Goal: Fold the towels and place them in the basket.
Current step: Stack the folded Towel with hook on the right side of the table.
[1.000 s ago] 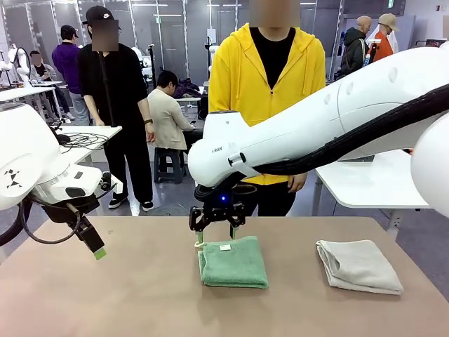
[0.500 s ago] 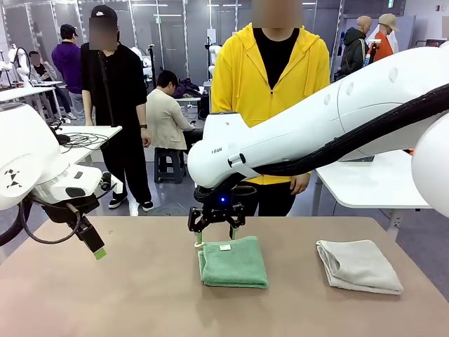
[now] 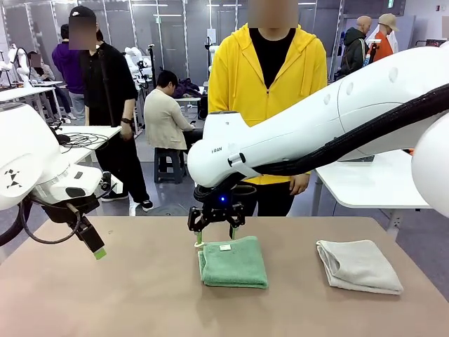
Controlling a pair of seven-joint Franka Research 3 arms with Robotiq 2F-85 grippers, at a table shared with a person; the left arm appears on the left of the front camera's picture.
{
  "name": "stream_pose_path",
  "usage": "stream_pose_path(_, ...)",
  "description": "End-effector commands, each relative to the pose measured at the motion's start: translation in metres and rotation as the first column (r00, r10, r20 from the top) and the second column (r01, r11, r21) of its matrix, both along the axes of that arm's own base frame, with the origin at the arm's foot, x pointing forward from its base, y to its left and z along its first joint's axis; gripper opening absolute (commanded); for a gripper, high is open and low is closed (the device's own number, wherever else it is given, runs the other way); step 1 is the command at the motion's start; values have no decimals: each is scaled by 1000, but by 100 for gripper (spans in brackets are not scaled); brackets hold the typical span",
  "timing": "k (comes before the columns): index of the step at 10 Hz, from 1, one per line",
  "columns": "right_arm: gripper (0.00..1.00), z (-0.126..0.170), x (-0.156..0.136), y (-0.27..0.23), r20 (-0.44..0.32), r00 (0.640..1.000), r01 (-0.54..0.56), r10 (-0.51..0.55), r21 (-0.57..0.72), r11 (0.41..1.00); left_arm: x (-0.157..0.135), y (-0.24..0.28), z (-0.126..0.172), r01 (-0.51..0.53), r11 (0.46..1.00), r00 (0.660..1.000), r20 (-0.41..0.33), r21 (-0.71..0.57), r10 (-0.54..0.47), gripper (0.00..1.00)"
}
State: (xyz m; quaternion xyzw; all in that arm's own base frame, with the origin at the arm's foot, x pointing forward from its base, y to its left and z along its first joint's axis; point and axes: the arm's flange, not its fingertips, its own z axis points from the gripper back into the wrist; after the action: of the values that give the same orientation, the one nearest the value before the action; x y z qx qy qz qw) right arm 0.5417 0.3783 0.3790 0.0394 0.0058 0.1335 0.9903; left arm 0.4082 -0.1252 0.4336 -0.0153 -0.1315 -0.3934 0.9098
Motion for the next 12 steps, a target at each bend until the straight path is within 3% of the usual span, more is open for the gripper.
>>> stream_pose_path(1, 100, 0, 2, 0, 0, 1000, -3, 3, -7, 1000, 3, -1, 1, -12, 1000, 1000, 7, 15, 12, 100)
stream_pose_path(7, 100, 0, 0, 0, -1, 1000, 0, 0, 0, 1000, 3, -1, 1, -12, 1000, 1000, 7, 15, 12, 100)
stream_pose_path(9, 100, 11, -40, -52, 55, 998, 19, -25, 118, 993, 3, -1, 1, -12, 1000, 1000, 7, 15, 12, 100)
stream_pose_path(12, 100, -3, -64, -133, 43, 986, 142, -161, 296, 944, 3, -1, 1, -12, 1000, 1000, 7, 15, 12, 100)
